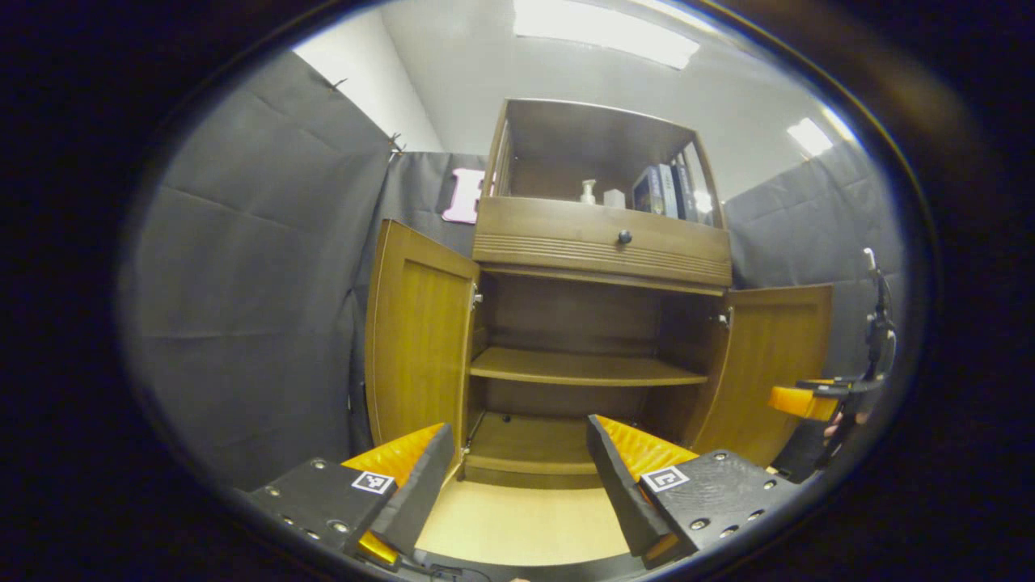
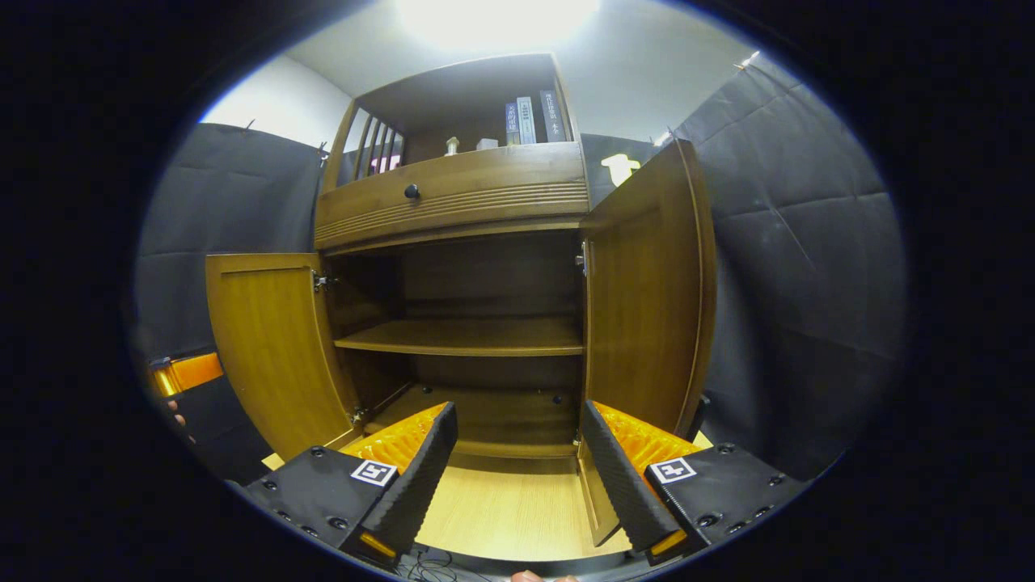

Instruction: Open the right door of the double-door shoe cabinet with the right hand, and open the left door with the left hand.

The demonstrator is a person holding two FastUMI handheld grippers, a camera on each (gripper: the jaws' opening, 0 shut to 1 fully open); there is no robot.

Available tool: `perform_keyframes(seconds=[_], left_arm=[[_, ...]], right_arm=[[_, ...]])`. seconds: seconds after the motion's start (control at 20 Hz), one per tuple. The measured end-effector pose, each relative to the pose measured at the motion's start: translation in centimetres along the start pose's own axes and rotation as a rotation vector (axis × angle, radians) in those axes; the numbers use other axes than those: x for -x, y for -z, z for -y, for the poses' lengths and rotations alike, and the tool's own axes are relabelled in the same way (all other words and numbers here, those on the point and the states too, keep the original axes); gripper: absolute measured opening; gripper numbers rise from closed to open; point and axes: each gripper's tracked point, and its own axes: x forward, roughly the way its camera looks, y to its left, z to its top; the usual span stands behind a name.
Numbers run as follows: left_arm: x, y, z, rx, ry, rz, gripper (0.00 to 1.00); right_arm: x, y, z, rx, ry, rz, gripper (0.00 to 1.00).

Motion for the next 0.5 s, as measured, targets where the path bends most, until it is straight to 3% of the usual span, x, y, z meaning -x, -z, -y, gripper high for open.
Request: perform_keyframes(seconds=[0.1, 0.2, 0.3, 0.35, 0.5], left_arm=[[0.5, -0.7, 0.6, 0.037, -0.036, 0.013, 0.95], [1.3, -1.2, 1.3, 0.074, -0.073, 0.028, 0.95], [2.6, -1.8, 1.8, 0.123, -0.106, 0.049, 0.95], [3.5, -2.0, 1.8, 0.143, -0.124, 0.062, 0.95], [5.8, -2.8, 2.3, 0.118, -0.159, 0.082, 0.95]], right_arm=[[0.5, 0.9, 0.9, 0.02, -0.028, -0.027, 0.98], [1.3, 1.2, 1.8, 0.01, -0.056, -0.032, 0.93], [1.9, 1.7, 2.2, -0.012, -0.096, -0.042, 0.98], [2.1, 1.7, 2.2, -0.016, -0.118, -0.044, 0.93], [2.7, 1.8, 2.1, -0.021, -0.177, -0.038, 0.93]])
